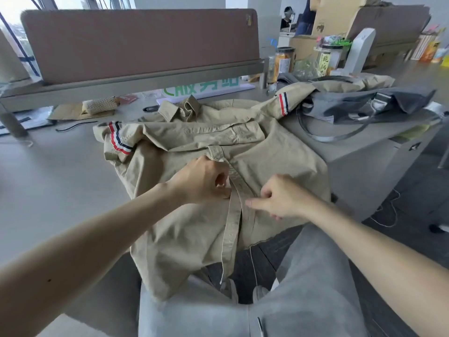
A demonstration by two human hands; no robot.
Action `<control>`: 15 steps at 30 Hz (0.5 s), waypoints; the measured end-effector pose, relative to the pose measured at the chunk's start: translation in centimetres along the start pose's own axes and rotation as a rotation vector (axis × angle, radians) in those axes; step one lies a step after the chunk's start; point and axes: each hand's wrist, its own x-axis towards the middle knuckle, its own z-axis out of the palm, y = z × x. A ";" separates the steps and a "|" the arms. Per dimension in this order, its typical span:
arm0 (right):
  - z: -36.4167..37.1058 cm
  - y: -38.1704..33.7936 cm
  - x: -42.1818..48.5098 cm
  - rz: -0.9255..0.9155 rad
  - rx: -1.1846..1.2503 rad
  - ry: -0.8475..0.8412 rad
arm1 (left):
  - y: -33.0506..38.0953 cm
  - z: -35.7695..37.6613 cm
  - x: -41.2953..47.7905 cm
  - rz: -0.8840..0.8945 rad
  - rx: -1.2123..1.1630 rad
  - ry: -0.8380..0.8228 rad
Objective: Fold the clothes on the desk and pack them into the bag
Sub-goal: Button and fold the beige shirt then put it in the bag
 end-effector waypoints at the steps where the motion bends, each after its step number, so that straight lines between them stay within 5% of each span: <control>1: 1.2 0.0 -0.9 0.025 0.000 -0.035 | 0.5 0.3 -0.7 -0.047 0.017 -0.008; 7: 6.2 -0.6 -3.0 0.147 0.010 0.237 | 4.4 1.1 -4.8 -0.174 0.012 -0.080; 12: 7.5 -1.5 -3.0 0.152 -0.127 0.481 | 7.0 3.9 -8.6 -0.217 0.027 -0.335; 15: 7.8 -1.0 -3.6 0.110 -0.168 0.506 | 6.9 6.3 -9.5 -0.301 -0.154 -0.246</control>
